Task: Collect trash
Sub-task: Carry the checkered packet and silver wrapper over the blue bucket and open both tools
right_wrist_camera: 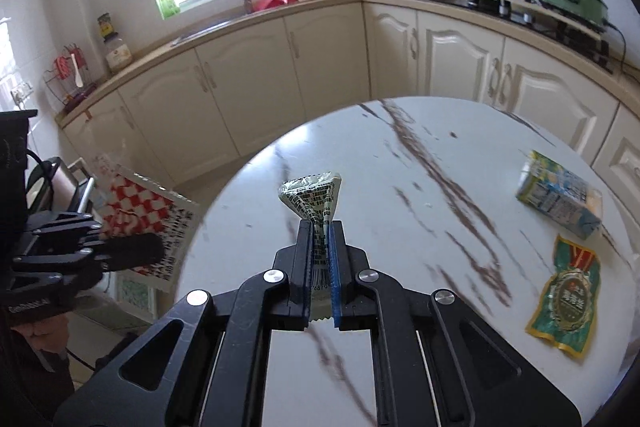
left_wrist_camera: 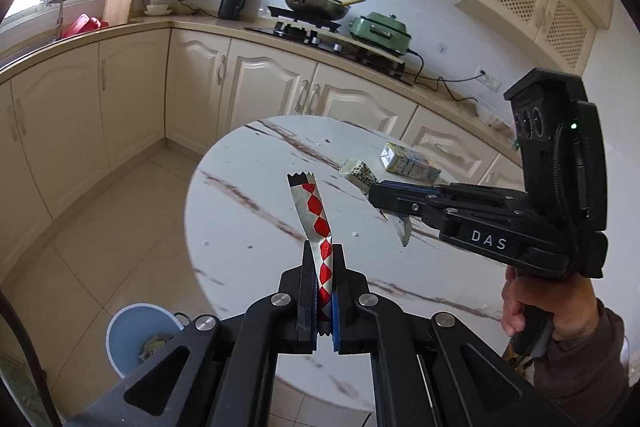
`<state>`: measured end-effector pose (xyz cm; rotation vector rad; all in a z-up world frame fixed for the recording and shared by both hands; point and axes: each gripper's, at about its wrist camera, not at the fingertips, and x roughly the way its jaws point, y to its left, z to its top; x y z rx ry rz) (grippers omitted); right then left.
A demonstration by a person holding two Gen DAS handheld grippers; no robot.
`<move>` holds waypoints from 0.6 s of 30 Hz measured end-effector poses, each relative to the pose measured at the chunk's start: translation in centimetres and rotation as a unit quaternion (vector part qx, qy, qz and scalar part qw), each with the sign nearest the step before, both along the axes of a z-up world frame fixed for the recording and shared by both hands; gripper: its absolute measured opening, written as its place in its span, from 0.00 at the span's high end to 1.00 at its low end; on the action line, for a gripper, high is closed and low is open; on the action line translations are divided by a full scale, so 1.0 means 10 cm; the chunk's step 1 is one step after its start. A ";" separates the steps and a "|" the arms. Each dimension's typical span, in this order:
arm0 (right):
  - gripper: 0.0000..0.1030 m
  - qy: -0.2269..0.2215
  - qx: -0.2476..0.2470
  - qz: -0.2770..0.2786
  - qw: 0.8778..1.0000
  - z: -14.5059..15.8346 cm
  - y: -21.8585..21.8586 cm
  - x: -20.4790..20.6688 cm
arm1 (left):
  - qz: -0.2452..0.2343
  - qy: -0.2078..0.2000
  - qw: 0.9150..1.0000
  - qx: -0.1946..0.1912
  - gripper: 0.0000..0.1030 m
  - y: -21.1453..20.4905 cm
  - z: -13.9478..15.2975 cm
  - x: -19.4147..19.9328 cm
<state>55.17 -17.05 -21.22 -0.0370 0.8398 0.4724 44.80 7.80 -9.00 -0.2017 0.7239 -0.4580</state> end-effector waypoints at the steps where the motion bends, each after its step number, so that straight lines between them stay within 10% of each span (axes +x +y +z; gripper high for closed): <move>1: 0.92 -0.006 0.008 0.008 1.000 0.05 0.19 -0.04 | 0.010 0.000 1.000 0.000 0.99 0.14 -0.01 -0.08; 9: 0.92 0.004 0.051 0.092 0.994 -0.10 1.62 -0.17 | 0.099 0.032 0.995 0.002 0.99 1.36 -0.34 -0.59; 18: 0.91 0.097 0.030 0.118 0.988 -1.25 2.74 0.19 | 0.157 0.124 0.980 0.005 0.99 2.28 -1.10 -0.44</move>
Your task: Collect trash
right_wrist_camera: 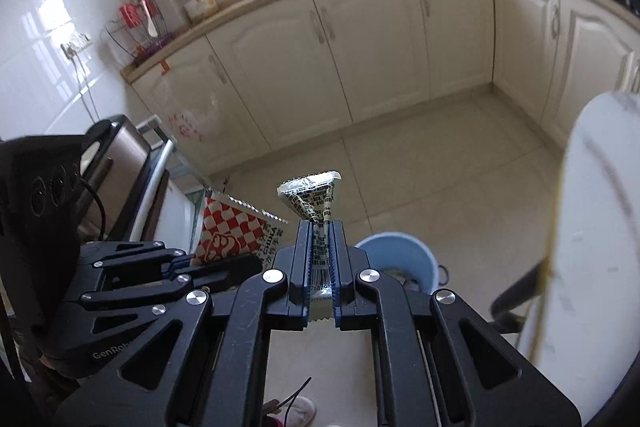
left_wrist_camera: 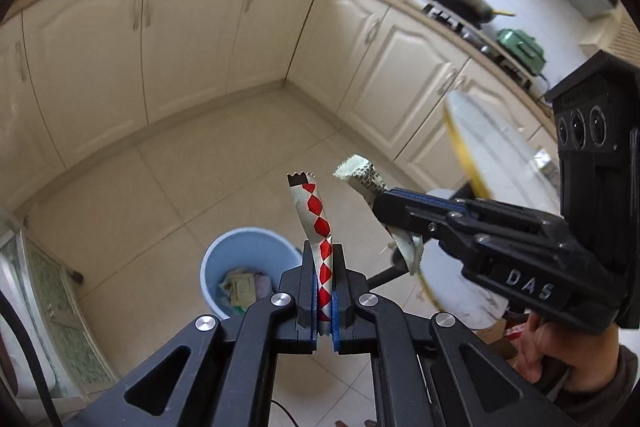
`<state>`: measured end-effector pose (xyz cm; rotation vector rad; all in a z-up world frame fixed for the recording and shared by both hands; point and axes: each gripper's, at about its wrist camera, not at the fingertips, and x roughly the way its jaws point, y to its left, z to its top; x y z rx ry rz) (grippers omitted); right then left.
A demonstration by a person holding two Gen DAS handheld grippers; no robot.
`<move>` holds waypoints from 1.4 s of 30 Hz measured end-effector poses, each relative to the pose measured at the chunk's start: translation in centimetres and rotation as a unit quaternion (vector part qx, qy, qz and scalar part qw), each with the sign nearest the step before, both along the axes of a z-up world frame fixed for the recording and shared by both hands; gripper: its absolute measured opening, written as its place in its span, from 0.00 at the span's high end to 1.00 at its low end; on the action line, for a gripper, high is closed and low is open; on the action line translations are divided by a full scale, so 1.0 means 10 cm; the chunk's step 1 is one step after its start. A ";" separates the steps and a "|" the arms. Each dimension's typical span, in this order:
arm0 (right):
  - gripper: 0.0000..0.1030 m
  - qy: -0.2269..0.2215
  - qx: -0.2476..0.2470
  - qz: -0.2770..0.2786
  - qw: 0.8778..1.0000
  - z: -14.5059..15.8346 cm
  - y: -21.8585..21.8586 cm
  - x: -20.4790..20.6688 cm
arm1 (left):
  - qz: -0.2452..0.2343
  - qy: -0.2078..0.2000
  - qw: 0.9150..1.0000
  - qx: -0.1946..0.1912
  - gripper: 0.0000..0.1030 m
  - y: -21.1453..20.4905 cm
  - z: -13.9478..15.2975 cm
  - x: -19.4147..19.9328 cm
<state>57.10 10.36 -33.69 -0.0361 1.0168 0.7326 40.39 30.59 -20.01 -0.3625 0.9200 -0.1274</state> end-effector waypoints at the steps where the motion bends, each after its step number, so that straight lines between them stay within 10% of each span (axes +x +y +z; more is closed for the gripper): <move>1: 0.91 0.009 -0.007 -0.004 1.000 -0.15 0.05 0.06 | 0.000 0.010 1.000 0.000 0.99 0.04 -0.08 0.08; 13: 0.87 0.070 -0.049 -0.028 0.996 -1.29 0.34 0.74 | -0.014 0.107 0.994 -0.008 0.95 0.37 -0.96 1.28; 23: 0.56 0.065 -0.048 -0.057 0.995 -1.31 0.22 0.86 | 0.026 0.113 0.993 0.010 0.82 0.43 -0.95 1.34; 33: 0.33 -0.045 -0.024 -0.087 0.995 -0.10 0.09 0.25 | 0.089 -0.012 0.993 0.074 0.59 0.33 0.28 0.58; 42: 0.07 -0.187 -0.009 -0.146 0.971 1.37 -0.57 -0.87 | 0.105 -0.161 0.971 0.139 0.15 -0.39 1.43 -0.30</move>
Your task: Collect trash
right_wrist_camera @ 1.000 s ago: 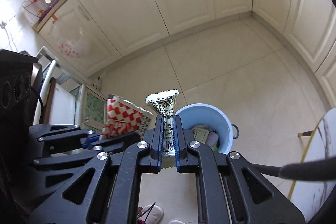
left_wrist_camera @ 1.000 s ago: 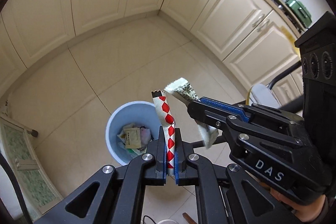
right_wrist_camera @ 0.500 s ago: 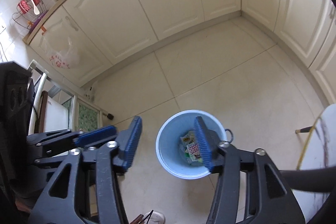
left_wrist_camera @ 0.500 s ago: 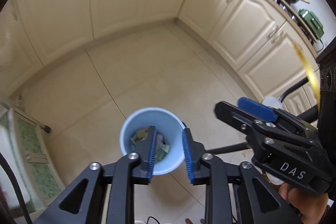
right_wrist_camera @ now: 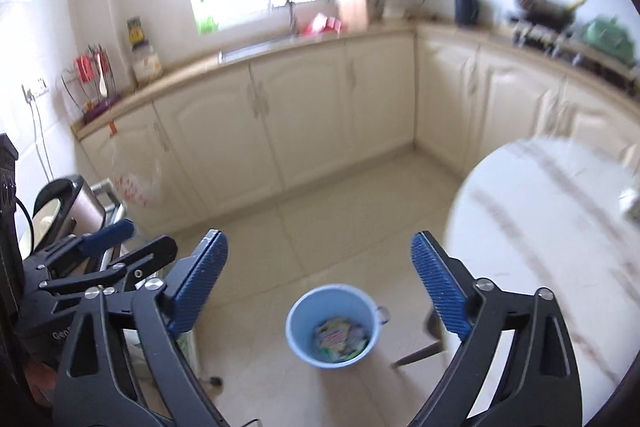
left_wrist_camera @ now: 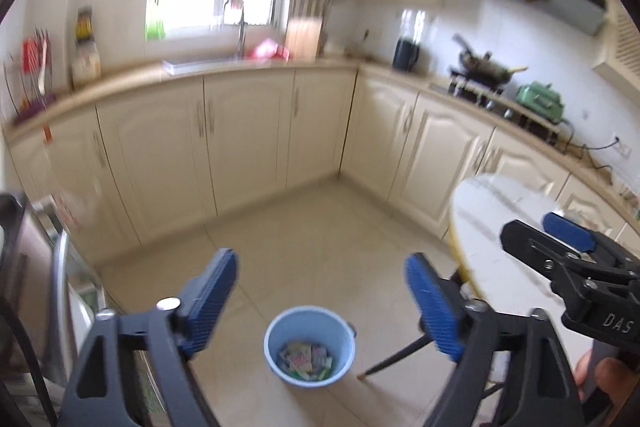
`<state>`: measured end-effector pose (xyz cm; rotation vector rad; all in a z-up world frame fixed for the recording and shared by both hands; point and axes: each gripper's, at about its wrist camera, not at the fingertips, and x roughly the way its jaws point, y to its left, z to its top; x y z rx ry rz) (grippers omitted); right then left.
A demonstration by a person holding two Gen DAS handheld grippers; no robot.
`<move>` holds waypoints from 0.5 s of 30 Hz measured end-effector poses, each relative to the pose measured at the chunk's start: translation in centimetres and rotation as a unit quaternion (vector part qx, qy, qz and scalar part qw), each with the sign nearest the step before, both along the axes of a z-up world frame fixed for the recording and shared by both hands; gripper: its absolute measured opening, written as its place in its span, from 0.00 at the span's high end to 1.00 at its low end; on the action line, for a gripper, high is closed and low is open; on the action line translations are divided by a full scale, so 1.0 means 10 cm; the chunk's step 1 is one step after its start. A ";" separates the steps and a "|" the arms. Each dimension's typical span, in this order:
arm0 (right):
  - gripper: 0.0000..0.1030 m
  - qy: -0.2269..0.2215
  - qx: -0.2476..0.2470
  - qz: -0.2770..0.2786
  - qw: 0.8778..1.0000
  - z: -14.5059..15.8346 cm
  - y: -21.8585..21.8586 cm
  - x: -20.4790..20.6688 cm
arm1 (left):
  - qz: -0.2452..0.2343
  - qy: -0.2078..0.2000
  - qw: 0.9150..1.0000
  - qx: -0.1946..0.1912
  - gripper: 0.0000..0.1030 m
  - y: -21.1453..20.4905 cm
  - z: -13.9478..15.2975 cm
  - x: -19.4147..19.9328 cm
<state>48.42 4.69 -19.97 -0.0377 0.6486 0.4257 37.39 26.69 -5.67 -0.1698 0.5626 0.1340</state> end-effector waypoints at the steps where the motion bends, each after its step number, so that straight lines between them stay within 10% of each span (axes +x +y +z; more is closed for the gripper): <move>1: 0.05 -0.010 -0.004 -0.010 1.000 0.11 -0.08 -0.11 | -0.003 -0.016 1.000 0.009 0.14 -0.10 0.12 -0.11; 15: 0.00 -0.156 -0.009 -0.102 0.983 1.44 -1.08 -1.86 | -0.040 -0.157 0.985 0.050 0.01 -1.32 0.59 -1.55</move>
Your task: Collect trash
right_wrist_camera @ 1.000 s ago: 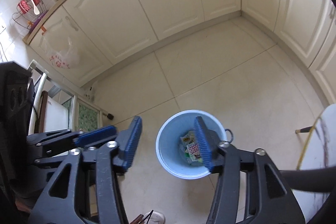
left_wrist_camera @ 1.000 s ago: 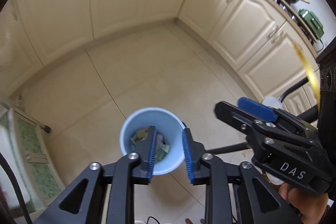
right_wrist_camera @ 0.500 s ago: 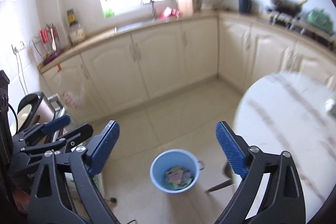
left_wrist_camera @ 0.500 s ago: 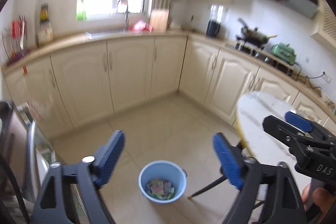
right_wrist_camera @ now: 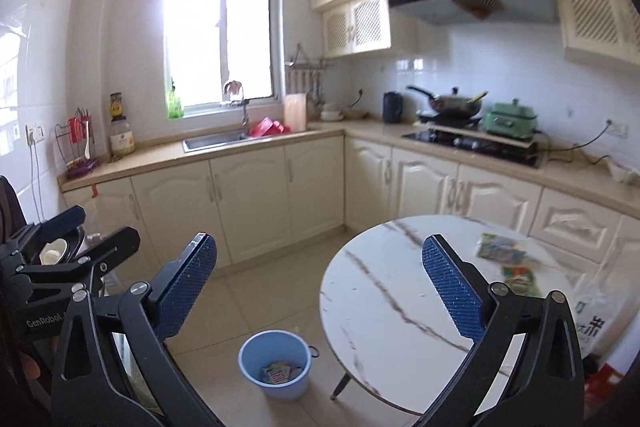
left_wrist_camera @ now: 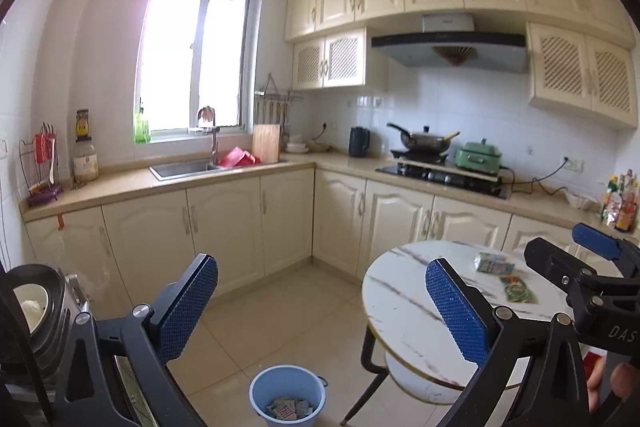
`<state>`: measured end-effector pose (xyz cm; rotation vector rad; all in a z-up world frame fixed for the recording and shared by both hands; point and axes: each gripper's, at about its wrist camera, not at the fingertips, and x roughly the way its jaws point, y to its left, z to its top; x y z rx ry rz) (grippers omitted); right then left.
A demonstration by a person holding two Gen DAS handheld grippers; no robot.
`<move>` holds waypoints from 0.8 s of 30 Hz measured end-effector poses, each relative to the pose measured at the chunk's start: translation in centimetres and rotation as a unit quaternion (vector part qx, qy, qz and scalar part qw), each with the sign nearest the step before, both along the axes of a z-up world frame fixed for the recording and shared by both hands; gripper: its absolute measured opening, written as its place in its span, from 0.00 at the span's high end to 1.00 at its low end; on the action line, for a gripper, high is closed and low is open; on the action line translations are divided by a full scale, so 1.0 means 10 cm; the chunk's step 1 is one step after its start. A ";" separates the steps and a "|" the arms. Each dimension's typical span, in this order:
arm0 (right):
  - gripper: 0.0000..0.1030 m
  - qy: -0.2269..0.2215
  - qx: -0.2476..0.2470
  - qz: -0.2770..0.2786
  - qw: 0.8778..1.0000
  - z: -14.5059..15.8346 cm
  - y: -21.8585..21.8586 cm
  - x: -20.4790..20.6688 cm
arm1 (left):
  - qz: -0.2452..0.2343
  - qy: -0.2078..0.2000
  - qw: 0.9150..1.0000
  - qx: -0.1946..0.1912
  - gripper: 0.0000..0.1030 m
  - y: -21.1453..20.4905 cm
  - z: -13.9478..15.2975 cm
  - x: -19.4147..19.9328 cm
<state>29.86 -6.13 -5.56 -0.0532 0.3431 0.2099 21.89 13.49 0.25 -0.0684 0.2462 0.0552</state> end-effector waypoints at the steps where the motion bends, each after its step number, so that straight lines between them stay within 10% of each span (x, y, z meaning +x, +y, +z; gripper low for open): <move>1: 0.00 -0.007 -0.002 -0.006 1.000 0.05 -0.06 -0.10 | -0.004 -0.007 1.000 -0.001 0.01 -0.06 -0.01 -0.19; 10: 0.00 -0.068 -0.008 -0.042 0.997 0.45 -0.36 -0.82 | -0.024 -0.069 0.997 0.021 0.01 -0.40 -0.39 -1.55; 24: 0.00 -0.085 -0.006 -0.074 0.994 0.51 -0.57 -1.03 | -0.040 -0.084 0.995 0.034 0.01 -0.66 -0.78 -2.05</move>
